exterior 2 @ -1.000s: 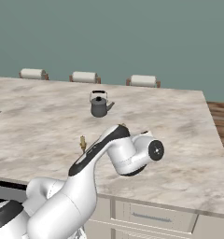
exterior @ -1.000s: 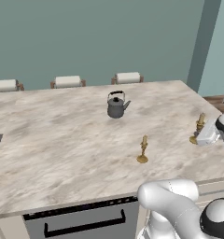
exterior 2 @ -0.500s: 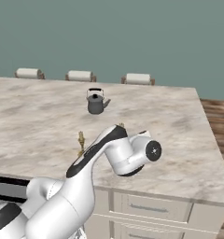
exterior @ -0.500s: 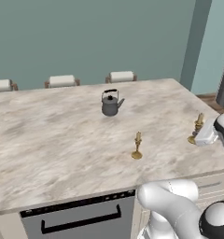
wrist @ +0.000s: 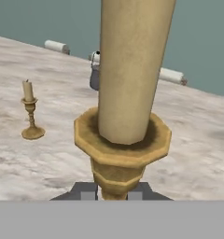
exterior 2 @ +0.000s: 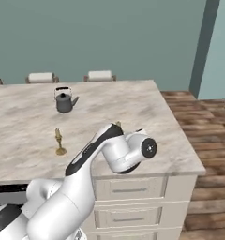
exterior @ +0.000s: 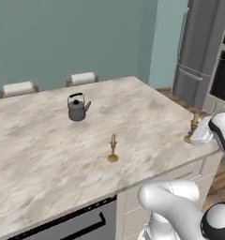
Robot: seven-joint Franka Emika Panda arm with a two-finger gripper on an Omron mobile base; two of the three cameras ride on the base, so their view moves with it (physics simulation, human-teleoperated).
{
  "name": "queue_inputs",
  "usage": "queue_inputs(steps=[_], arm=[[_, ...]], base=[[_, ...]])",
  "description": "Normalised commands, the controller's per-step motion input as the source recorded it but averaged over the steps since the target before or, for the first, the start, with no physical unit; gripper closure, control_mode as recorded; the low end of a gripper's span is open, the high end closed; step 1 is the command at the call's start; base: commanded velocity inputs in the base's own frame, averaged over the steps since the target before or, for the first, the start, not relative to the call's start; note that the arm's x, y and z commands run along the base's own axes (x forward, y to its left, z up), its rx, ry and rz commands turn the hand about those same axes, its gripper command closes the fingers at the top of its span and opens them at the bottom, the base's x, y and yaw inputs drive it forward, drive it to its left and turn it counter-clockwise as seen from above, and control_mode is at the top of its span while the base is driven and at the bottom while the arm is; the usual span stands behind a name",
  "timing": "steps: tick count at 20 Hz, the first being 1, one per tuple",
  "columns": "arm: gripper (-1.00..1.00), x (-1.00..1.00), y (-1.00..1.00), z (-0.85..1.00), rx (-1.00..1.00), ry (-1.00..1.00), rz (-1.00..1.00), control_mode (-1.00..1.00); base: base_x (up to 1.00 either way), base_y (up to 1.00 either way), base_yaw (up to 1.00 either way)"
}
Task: Pick the candle and candle from the dining table and place them in the open cabinet. Close the cabinet after placing the objects.
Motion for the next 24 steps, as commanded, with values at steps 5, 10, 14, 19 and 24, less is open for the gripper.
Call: queue_inputs(steps=[5,10,14,19,24], arm=[[1.00,0.00,0.00,0.00,0.00,0.00,0.00,1.00],[1.00,0.00,0.00,0.00,0.00,0.00,0.00,1.00],[1.00,0.00,0.00,0.00,0.00,0.00,0.00,1.00],[1.00,0.00,0.00,0.00,0.00,0.00,0.00,1.00],[1.00,0.00,0.00,0.00,0.00,0.00,0.00,1.00]], base=[[0.00,-0.13,-0.64],[0.00,-0.30,-0.61],[0.00,-0.28,-0.60],[0.00,-0.52,-0.55],[0.00,-0.51,-0.55]])
